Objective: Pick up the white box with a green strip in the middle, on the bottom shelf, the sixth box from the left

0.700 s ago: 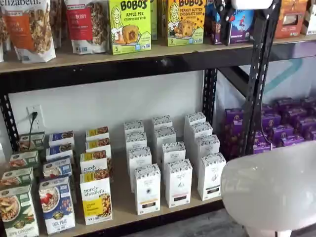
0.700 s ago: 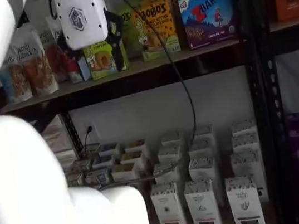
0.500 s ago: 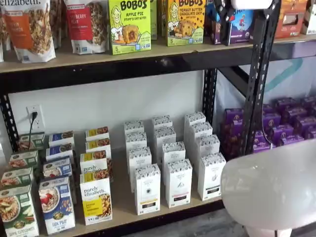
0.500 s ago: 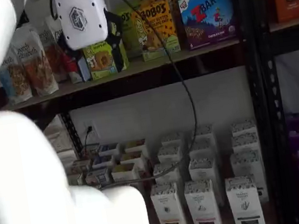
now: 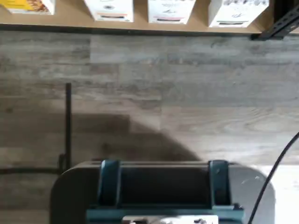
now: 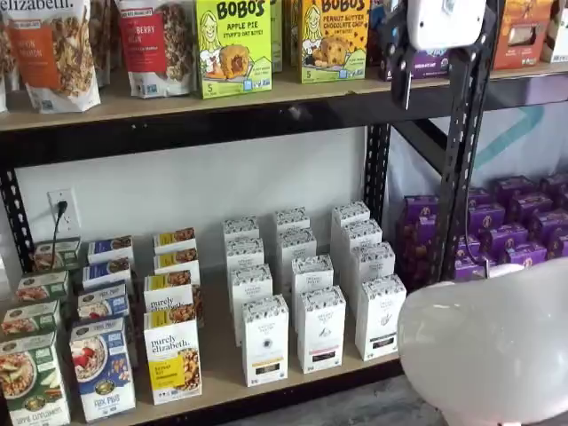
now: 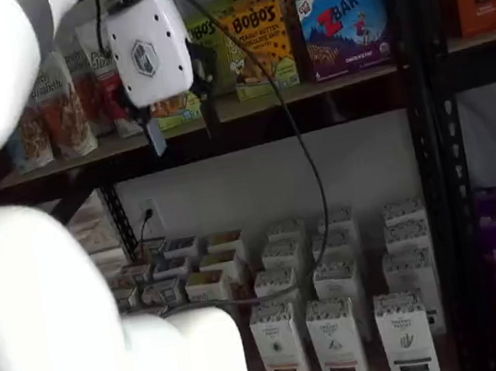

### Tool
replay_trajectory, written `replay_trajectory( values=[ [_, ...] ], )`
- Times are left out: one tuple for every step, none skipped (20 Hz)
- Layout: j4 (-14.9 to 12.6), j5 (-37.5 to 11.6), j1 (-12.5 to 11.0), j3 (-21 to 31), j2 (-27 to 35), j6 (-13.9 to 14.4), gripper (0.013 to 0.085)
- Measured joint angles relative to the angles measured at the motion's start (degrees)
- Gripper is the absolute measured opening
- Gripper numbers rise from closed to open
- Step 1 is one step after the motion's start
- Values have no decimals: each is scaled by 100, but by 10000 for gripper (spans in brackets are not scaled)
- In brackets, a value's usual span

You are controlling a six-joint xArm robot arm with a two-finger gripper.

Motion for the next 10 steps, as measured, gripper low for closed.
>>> replay_trajectory(
  values=[
    [-118,-134,55,154,-49,24,850],
    [-218,-254,92,294,-90,39,850],
    [-261,-386,73,449,-130,21,850],
    [-282,-497,41,579,-158,-4,850],
    [-258,-608,-23,703,-186,-52,850],
    [-216,-718,-105,829,-209,-112,850],
    [-171,-871,-197,999,-235,-186,850],
    [-151,-980,-251,1112,-258,-230,850],
    [-127,-1129,-318,1264,-287,-286,850],
    [-125,-1248,-363,1391,-302,-328,850]
  ],
)
